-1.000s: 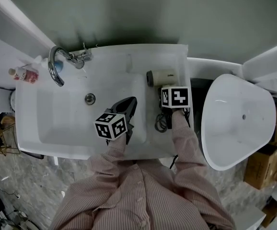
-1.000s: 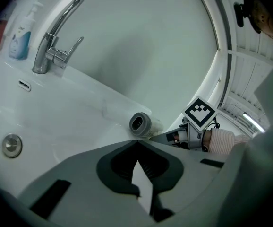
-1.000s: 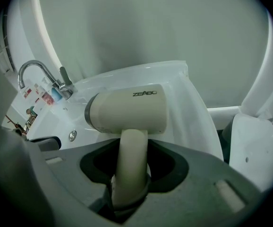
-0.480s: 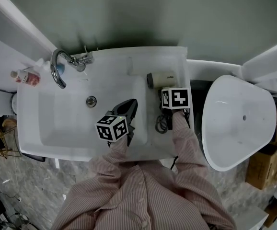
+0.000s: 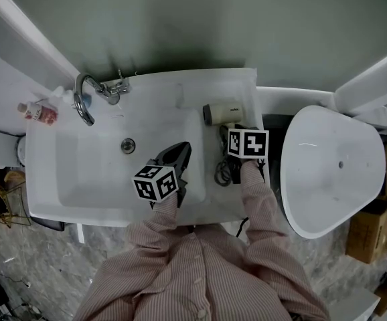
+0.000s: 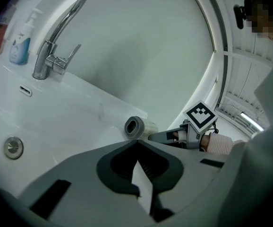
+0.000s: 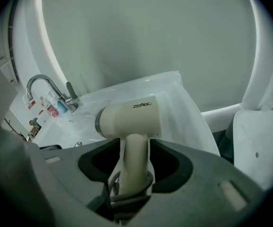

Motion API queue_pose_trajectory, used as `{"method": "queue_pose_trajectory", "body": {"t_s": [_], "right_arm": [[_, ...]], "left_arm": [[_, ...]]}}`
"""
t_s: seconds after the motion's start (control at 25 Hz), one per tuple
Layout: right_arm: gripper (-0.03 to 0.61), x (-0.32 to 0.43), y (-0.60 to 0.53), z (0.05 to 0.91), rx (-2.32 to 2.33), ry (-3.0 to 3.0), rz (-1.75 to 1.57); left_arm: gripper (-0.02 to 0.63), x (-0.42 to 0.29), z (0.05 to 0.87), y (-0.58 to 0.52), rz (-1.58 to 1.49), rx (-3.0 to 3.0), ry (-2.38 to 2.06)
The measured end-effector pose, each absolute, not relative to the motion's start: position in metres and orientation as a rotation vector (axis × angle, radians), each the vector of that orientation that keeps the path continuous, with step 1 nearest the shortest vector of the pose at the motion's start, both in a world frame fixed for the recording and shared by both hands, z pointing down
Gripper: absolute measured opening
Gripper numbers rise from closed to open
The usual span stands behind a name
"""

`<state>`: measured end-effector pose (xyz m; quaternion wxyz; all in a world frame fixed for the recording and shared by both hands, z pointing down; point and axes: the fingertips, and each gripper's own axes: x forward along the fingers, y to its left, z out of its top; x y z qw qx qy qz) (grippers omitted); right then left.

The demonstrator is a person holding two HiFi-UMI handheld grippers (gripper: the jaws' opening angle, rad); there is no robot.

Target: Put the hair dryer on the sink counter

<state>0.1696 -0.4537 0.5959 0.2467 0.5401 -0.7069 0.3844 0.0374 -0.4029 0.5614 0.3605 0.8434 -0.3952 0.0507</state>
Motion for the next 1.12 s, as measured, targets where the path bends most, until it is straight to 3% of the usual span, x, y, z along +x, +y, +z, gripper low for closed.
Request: {"method": "queue_pose_trajectory", "body": {"t_s": [0.4, 0.52, 0.68, 1.12], "right_arm": [[0.155, 0.167, -0.438, 0.566, 1.527, -2.018, 0.914], [0.076, 0.167, -0.43, 0.555, 1.54, -2.041, 0.838], [0.017, 0.166, -0.416, 0.542, 1.552, -2.102, 0.846], [0.006, 0.158, -0.38, 0.495, 1.521, -2.423, 0.819]], "left_arm": [[-0.003, 0.034, 0.536, -0.385, 0.112, 2.25, -1.038], [-0.003, 0.034, 0.525, -0.379, 0.102, 2.284, -1.04], [-0.003, 0.033, 0.513, -0.37, 0.087, 2.321, -1.041], [-0.003, 0.03, 0.476, -0.348, 0.105, 2.464, -1.085]]}}
